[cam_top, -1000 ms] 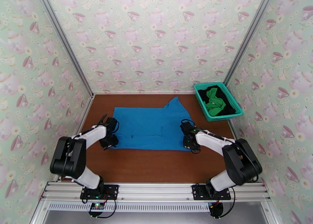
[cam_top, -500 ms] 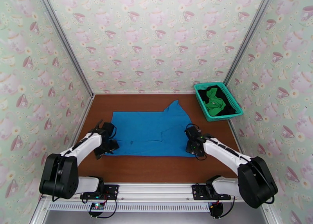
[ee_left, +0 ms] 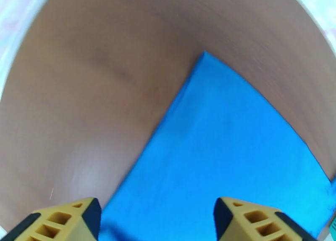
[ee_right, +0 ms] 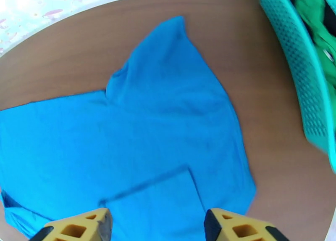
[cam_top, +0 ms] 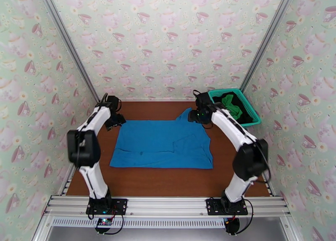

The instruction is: Fold and stack the mixed laundry pile

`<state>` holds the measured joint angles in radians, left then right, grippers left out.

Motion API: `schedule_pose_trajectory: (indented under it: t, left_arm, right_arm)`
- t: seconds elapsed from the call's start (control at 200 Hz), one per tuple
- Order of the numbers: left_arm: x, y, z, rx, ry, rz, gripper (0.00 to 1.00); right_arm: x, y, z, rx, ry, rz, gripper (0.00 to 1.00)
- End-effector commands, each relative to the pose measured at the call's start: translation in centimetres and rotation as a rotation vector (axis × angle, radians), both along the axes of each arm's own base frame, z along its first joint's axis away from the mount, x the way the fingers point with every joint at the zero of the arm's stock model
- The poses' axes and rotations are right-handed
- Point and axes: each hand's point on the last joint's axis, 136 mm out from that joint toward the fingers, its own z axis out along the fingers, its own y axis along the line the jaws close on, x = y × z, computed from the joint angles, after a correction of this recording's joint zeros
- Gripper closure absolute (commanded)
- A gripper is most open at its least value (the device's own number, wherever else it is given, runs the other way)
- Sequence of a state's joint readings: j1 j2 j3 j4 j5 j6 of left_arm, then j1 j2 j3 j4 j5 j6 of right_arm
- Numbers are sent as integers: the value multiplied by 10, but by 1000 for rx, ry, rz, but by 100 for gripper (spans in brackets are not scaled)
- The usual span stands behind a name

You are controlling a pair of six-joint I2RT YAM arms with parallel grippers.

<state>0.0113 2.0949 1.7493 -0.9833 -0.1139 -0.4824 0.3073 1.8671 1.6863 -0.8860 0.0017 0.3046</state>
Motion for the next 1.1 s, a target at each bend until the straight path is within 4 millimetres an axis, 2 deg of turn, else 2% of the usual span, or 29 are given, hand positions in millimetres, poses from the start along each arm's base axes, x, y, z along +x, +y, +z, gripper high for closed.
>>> schedule_pose_trajectory:
  t: [0.0,0.105,0.225,0.331,0.416,0.516,0.606,0.686,0.786,0.917,1.007,1.067,1.097]
  left_arm:
    - [18,-1,-10,-20,28,-45,27]
    - [41,-1,-24,-30,11,-63,27]
    - [60,-4,-42,-42,13,-105,27]
    - [65,-10,-63,-69,45,-136,27]
    - [64,-16,-76,-97,70,-158,28]
    - [61,-26,-84,-124,75,-186,36]
    - [58,-32,-88,-139,71,-203,59]
    - [54,-34,-91,-141,71,-208,84]
    - [52,-33,-92,-140,64,-211,99]
    - [51,-36,-92,-150,56,-214,100]
    - [51,-36,-91,-151,52,-216,100]
    - [52,-36,-89,-150,48,-216,100]
    - [52,-36,-88,-150,48,-217,100]
  right_arm:
    - [4,11,-16,31,73,59,42]
    - [11,17,-31,51,93,59,43]
    - [10,21,-50,78,123,50,44]
    - [9,20,-66,70,145,39,44]
    - [16,12,-74,36,146,23,43]
    - [35,-4,-79,-17,124,-5,38]
    - [54,-22,-88,-57,118,-23,36]
    - [71,-35,-96,-64,115,-26,37]
    - [90,-48,-107,-62,126,-37,39]
    - [108,-56,-122,-51,148,-39,43]
    - [115,-51,-134,-30,180,-24,46]
    - [117,-46,-143,-5,199,-18,47]
    - [110,-45,-150,6,242,-19,48]
